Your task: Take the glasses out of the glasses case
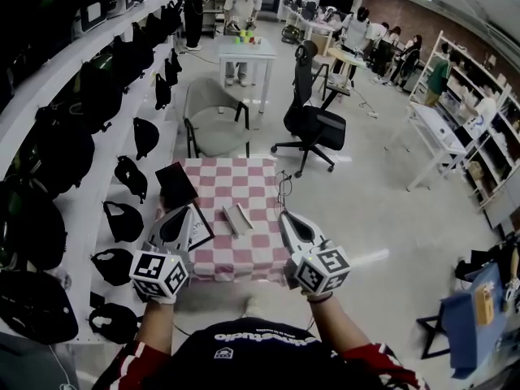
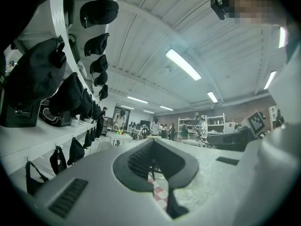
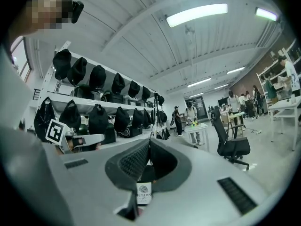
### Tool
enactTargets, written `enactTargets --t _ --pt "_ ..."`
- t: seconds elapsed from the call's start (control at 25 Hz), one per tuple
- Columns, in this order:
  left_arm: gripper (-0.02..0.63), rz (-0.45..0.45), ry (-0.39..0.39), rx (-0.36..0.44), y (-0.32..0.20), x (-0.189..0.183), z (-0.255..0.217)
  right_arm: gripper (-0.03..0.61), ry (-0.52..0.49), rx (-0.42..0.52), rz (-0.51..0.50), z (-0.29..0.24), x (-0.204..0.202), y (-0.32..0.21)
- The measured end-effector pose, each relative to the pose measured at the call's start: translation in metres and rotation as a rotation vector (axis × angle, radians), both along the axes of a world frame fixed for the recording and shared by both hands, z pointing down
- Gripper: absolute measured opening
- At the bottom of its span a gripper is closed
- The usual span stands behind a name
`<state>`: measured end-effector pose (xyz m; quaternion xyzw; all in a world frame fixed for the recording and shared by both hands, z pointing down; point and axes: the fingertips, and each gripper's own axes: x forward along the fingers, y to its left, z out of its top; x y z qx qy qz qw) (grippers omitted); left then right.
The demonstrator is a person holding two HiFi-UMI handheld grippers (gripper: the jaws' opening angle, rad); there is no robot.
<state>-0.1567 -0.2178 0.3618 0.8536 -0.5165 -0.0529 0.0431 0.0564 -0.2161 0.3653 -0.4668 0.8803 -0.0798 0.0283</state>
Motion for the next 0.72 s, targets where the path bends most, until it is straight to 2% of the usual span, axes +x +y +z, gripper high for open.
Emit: enactTargets --t 0.72 --pt "0.006 -0.002 0.001 -0.002 0.010 -0.013 0.005 0.008 0.002 -0.011 -0.010 0.004 -0.014 0.007"
